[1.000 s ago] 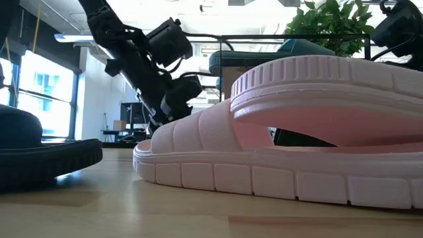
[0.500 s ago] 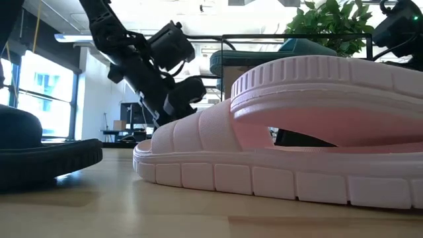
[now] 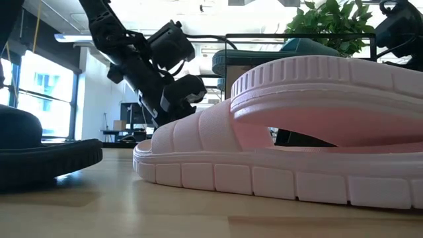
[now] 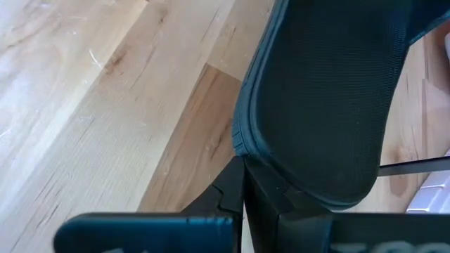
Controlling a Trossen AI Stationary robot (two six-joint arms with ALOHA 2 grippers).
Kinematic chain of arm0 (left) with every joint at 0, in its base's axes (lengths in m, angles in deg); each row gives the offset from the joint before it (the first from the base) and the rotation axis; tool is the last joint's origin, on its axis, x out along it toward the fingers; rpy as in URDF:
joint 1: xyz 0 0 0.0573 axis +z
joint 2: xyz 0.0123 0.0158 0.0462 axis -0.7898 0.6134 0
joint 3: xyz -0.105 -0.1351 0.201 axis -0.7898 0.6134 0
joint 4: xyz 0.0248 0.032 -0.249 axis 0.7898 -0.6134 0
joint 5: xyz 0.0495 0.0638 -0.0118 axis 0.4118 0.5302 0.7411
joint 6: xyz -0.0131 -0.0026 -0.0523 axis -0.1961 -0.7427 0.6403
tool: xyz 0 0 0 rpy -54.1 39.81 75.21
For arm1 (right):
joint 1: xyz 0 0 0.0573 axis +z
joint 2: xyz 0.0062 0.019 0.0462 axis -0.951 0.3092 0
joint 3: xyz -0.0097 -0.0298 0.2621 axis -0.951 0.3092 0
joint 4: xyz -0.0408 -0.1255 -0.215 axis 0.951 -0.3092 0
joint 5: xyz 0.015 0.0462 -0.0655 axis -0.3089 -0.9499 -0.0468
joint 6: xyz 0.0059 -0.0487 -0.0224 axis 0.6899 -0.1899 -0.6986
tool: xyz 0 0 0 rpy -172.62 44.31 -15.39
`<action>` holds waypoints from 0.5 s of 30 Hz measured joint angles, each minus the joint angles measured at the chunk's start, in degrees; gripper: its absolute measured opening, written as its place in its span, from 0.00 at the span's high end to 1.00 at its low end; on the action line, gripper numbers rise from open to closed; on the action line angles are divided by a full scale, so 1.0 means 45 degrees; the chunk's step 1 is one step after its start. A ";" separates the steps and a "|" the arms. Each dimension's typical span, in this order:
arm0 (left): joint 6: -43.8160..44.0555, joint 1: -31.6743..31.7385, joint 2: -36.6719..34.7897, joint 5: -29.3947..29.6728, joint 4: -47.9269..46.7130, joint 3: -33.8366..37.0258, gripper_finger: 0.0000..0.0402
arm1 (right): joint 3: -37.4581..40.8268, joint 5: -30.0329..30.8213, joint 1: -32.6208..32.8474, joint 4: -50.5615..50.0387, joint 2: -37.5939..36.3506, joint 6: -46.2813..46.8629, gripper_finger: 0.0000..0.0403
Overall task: Pick and place slides into the shelf
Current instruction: Put the top black slipper under the shelf
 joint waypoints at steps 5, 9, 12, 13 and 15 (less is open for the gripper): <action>-0.0103 0.0003 -0.0012 0.0015 0.0005 0.0000 1.00 | 0.0000 -0.0005 0.0000 0.0000 0.0000 -0.0008 1.00; -0.0105 0.0000 -0.0017 0.0074 0.0005 0.0000 1.00 | 0.0000 -0.0019 0.0000 -0.0027 0.0000 -0.0005 1.00; -0.0072 0.0000 -0.0111 0.0102 0.0014 -0.0001 1.00 | -0.0067 -0.0075 0.0000 -0.0370 -0.0005 0.0000 1.00; -0.0051 -0.0005 -0.0162 0.0141 0.0086 -0.0024 1.00 | -0.0213 -0.0059 0.0005 -0.0732 -0.0005 -0.0013 1.00; -0.0046 -0.0019 -0.0315 0.0268 0.0011 -0.0034 1.00 | -0.0601 0.0171 0.0009 -0.1579 -0.0015 -0.0056 1.00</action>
